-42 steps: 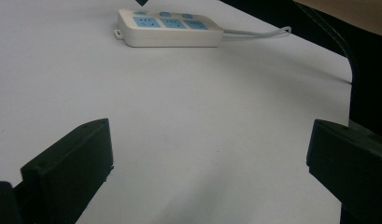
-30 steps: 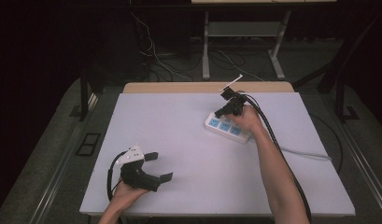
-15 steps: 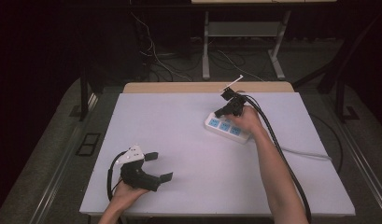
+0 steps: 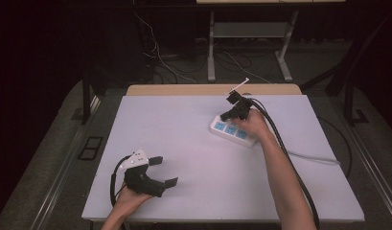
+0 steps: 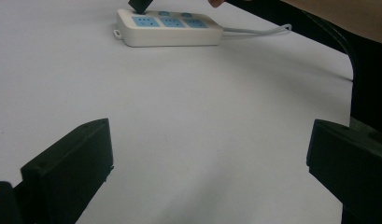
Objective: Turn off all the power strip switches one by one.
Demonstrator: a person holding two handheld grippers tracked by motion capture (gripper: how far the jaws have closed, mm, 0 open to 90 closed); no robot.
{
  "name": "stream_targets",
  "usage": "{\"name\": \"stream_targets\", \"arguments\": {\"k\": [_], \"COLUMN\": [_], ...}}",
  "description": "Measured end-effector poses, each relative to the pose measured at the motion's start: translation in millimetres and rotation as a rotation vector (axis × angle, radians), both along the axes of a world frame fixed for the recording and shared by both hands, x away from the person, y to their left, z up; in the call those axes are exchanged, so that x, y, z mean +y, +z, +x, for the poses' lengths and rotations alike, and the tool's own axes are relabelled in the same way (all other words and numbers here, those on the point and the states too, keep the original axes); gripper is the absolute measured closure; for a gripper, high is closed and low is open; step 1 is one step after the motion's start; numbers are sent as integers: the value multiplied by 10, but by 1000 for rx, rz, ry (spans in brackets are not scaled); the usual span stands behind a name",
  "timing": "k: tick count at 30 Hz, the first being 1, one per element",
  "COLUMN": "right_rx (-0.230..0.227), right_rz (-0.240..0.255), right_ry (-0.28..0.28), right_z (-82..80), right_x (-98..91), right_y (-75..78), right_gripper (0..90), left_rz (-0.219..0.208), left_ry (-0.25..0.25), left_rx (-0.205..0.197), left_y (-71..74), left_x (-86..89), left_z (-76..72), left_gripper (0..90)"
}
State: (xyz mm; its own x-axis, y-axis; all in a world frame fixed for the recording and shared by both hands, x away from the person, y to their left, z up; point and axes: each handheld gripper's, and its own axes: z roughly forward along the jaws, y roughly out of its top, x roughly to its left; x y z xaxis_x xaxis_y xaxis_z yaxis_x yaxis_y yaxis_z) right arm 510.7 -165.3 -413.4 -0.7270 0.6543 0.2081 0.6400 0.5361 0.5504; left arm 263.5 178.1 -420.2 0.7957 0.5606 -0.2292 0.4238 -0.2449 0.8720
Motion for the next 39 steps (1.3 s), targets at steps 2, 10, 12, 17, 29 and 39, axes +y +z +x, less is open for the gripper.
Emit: {"name": "stream_targets", "arguments": {"k": [2, 10, 12, 17, 29, 39], "right_rx": [2, 2, 5, -15, -38, -69], "right_rz": [7, 27, 26, 31, 88, 159], "right_ry": [-1, -2, -2, -12, -42, -93], "right_z": [-1, 5, 8, -11, -148, -405], "right_x": [-7, -36, -35, -54, -313, -594], "right_y": [-3, -15, -13, 44, 200, 378], "right_gripper": [900, 900, 900, 900, 898, 716], "left_rz": [1, -10, -8, -14, -15, -18], "left_ry": [-1, 6, 6, 7, 10, 9], "left_rx": [-1, 3, 4, 5, 6, 6], "left_y": [0, 1, -1, -1, -2, 1], "left_x": [-1, 6, 6, 13, 18, 8], "left_z": [0, -2, 0, 4, 11, 2], "left_gripper": [0, 0, 0, 0, 0, 0]}}
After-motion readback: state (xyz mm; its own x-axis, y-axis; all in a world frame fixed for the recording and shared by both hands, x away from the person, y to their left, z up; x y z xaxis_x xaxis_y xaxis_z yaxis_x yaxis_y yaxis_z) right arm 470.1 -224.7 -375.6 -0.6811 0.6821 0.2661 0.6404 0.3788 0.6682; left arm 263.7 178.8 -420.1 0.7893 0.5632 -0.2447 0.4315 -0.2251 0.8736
